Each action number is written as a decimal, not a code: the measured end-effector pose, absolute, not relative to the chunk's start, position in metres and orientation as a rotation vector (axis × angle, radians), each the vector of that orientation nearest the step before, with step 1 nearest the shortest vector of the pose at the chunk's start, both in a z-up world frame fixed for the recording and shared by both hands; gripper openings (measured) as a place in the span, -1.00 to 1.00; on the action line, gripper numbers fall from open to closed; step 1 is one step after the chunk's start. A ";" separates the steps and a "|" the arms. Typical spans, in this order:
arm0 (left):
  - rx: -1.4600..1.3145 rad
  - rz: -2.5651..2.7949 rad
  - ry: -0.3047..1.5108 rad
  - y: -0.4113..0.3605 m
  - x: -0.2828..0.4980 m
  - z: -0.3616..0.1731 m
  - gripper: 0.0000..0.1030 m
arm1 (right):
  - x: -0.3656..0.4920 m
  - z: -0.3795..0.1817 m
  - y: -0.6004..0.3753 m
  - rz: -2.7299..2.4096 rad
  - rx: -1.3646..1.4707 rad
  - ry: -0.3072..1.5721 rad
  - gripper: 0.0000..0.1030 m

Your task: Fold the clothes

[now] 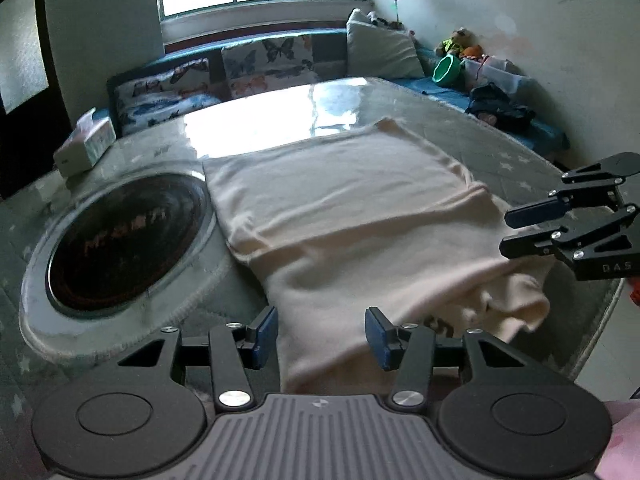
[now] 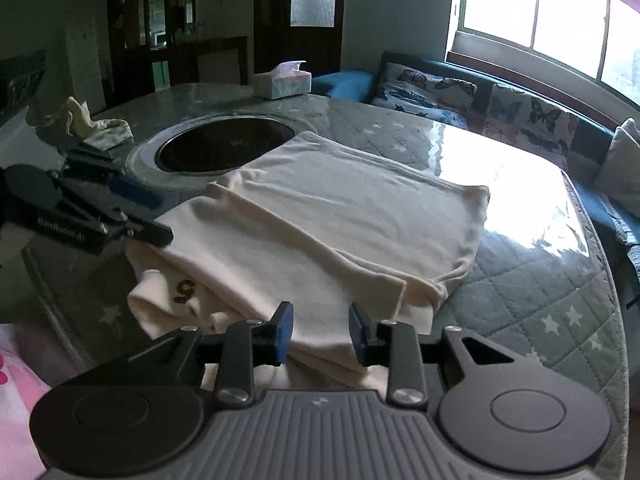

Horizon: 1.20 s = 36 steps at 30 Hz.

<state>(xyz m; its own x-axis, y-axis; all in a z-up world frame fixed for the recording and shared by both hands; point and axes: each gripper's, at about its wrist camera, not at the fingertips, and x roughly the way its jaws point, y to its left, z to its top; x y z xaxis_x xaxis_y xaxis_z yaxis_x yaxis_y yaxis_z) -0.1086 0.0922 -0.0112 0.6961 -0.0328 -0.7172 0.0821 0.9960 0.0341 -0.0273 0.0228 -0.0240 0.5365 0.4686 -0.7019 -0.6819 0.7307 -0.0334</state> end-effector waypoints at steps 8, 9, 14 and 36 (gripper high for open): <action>0.090 -0.061 0.814 0.099 -0.123 -0.013 0.00 | -0.038 -0.018 0.015 0.710 -0.307 0.715 -0.29; 0.098 -0.064 0.811 0.100 -0.125 -0.012 0.00 | -0.039 -0.016 0.013 0.707 -0.310 0.713 -0.29; 0.118 -0.105 0.783 0.098 -0.140 -0.004 0.00 | -0.038 -0.013 0.006 0.690 -0.315 0.721 -0.28; 0.537 -0.400 0.587 0.030 -0.153 -0.038 -0.07 | -0.069 -0.026 0.008 0.716 -0.478 0.714 0.13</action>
